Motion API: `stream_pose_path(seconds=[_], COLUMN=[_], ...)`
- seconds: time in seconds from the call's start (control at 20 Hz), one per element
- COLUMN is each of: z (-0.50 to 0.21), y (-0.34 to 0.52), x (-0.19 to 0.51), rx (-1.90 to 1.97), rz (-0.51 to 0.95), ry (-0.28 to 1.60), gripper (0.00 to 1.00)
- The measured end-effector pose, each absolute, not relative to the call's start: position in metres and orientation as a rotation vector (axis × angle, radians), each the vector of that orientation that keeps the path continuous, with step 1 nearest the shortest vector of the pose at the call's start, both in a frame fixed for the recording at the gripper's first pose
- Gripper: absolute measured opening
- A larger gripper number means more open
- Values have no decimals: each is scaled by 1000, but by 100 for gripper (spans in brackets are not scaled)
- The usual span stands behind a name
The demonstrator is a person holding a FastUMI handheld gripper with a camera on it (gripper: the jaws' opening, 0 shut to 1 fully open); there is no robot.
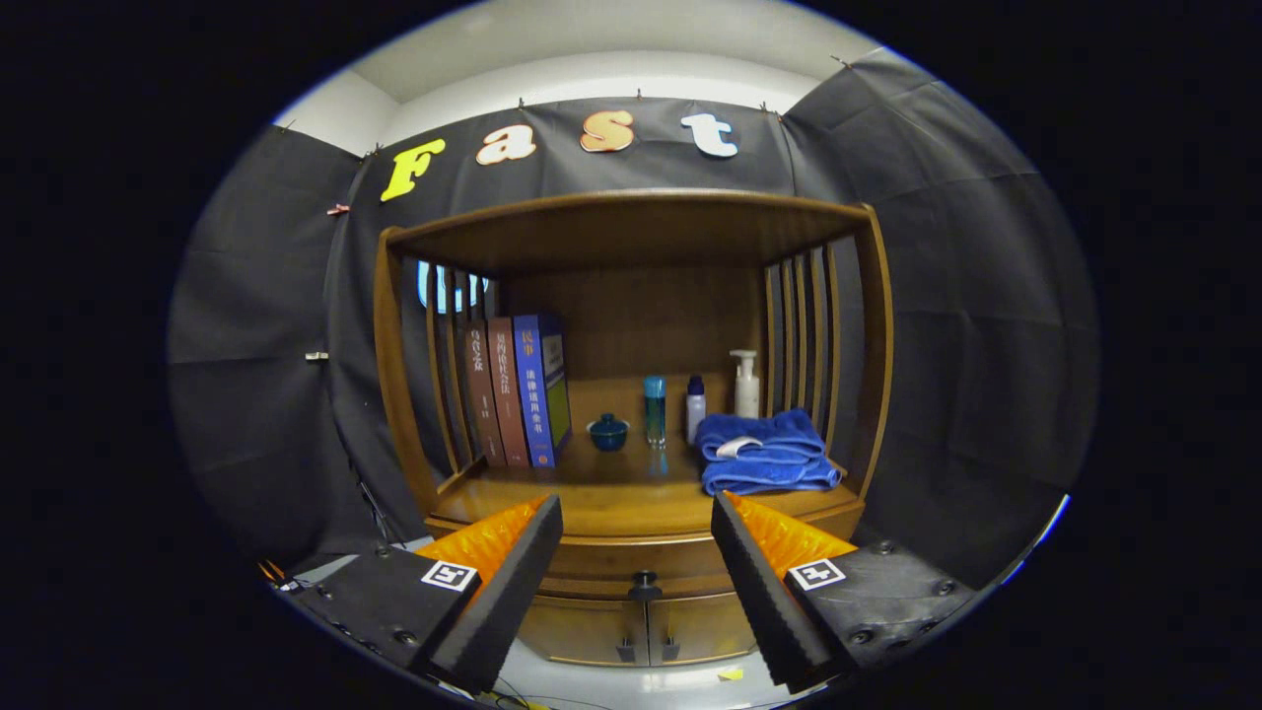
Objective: Pull open the drawer, take out the items inside it, and place them on the countertop above the cabinet.
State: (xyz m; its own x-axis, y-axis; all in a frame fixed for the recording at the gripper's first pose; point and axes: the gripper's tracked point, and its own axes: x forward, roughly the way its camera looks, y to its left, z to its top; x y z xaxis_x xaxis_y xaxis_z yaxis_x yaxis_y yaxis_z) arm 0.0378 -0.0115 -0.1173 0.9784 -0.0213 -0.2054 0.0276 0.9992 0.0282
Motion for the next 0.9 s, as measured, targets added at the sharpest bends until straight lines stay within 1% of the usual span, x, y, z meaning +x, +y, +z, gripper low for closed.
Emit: stream_pose_path(seconds=[0.35, 0.9], z=[-194, -297], y=[-12, -24], x=[64, 106], rx=[32, 71], rz=[-25, -77], ry=[349, 550], gripper=[100, 100])
